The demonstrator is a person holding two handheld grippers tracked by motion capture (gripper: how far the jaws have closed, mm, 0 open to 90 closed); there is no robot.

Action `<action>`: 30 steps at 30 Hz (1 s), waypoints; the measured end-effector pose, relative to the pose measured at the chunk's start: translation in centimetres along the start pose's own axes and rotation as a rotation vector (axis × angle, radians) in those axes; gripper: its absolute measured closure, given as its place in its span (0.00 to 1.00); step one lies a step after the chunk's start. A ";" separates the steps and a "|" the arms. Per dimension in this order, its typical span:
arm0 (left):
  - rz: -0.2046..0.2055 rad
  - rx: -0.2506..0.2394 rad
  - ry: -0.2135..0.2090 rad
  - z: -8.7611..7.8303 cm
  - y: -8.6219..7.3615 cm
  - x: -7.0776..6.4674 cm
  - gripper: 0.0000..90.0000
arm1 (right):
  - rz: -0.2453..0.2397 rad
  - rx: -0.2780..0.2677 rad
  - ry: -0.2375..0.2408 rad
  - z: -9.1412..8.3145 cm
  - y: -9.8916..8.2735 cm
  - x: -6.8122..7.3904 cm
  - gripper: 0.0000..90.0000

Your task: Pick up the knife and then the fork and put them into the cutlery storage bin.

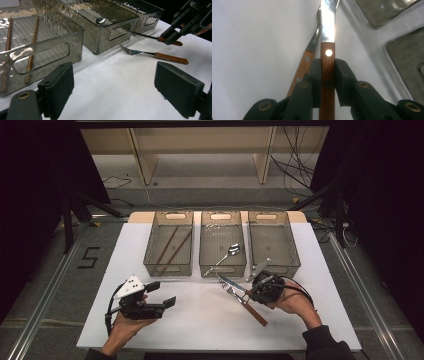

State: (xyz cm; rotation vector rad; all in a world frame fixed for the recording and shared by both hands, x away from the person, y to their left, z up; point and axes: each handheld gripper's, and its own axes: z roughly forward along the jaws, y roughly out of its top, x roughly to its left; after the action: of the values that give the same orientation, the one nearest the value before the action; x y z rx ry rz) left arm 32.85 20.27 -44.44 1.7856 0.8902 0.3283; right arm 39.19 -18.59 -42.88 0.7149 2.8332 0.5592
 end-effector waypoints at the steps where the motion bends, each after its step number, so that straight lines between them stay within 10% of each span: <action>1: 0.000 -0.002 0.000 0.0 0.0 0.0 0.17 | 0.005 -0.019 -0.001 -0.3 0.0 -0.1 0.86; 30: -0.027 -0.037 0.034 -0.5 -0.3 0.5 0.17 | 0.167 -0.246 -0.103 -4.7 0.3 -3.3 0.86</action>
State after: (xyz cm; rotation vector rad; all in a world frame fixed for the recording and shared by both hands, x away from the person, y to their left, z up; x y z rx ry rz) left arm 32.74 20.99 -44.59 1.7372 0.9262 0.3561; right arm 41.02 -21.37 -38.22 0.9068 2.5653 0.8530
